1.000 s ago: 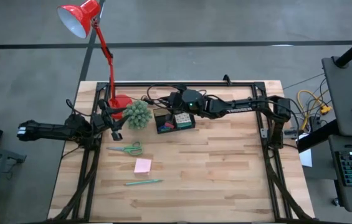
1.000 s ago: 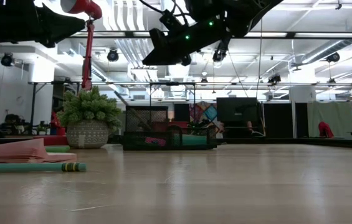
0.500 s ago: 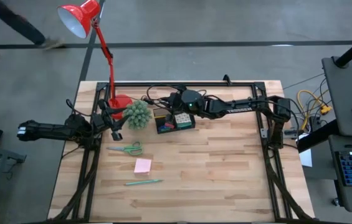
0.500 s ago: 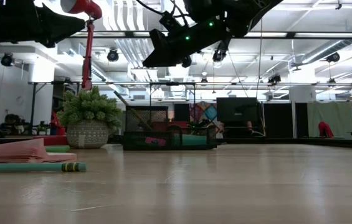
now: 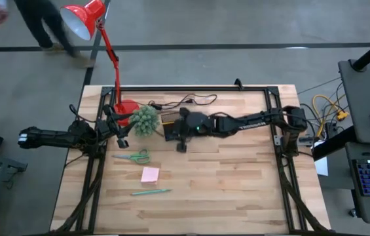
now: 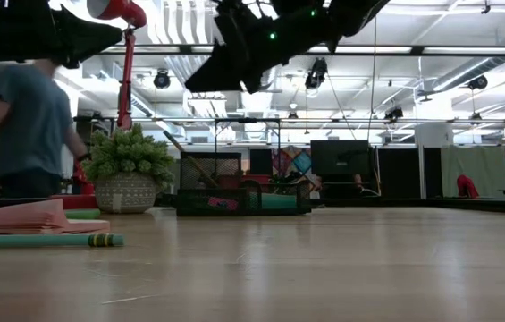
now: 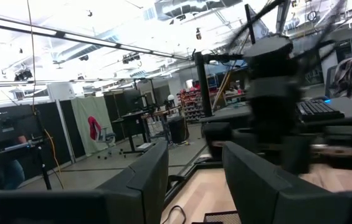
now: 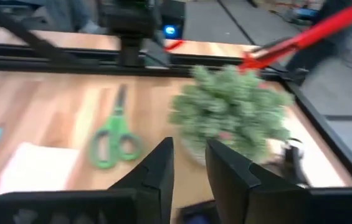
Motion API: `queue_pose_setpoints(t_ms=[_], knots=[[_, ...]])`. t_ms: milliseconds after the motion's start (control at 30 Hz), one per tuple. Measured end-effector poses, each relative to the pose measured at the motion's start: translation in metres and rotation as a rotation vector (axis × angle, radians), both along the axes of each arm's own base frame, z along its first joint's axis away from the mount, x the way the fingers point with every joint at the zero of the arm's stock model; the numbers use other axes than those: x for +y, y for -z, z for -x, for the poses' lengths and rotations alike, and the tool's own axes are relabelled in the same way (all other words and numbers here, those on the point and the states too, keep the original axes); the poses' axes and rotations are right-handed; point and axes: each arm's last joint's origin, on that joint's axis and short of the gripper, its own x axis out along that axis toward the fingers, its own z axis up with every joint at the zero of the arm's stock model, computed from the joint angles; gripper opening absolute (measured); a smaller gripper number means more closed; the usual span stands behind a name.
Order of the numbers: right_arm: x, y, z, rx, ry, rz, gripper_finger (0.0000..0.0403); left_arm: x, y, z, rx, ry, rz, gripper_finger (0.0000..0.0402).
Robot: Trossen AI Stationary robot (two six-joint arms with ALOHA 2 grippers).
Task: Pick and place office supplies into organizer
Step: Put the blue pencil into the desk organizer
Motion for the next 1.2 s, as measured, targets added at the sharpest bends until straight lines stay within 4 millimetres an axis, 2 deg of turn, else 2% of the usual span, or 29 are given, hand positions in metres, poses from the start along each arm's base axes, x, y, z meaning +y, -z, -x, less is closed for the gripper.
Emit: queue_pose_setpoints(t_ms=[200, 367, 500, 633, 767, 900, 1000, 1200], knots=[[0.042, -0.002, 0.0, -0.02, -0.077, -0.05, 0.0092, 0.0, 0.0, 0.0, 0.0, 0.0, 0.0, 0.0139], [0.066, -0.003, 0.002, -0.024, -0.137, -0.043, 0.0071, 0.0, 0.0, 0.0, 0.0, 0.0, 0.0, 0.0139], [0.068, -0.012, 0.01, 0.013, -0.143, -0.053, 0.0043, 0.0, 0.0, 0.0, 0.0, 0.0, 0.0, 0.0139], [0.064, -0.039, 0.034, 0.051, -0.132, -0.06, 0.0014, 0.0, 0.0, 0.0, 0.001, 0.0, 0.0, 0.0139], [0.066, -0.065, 0.069, 0.02, -0.136, -0.054, 0.0009, 0.0, 0.0, 0.0, 0.003, 0.0, 0.0, 0.0139], [0.067, -0.071, 0.121, -0.016, -0.045, -0.003, 0.0009, 0.0, 0.001, -0.001, 0.008, 0.0, 0.0, 0.0139], [0.065, -0.061, 0.165, -0.059, -0.001, 0.017, 0.0009, 0.0, 0.002, -0.002, 0.022, 0.0, 0.0, 0.0139], [0.055, -0.021, 0.242, -0.151, -0.023, -0.053, 0.0009, 0.0, 0.003, -0.003, 0.029, 0.0, -0.001, 0.0139]])
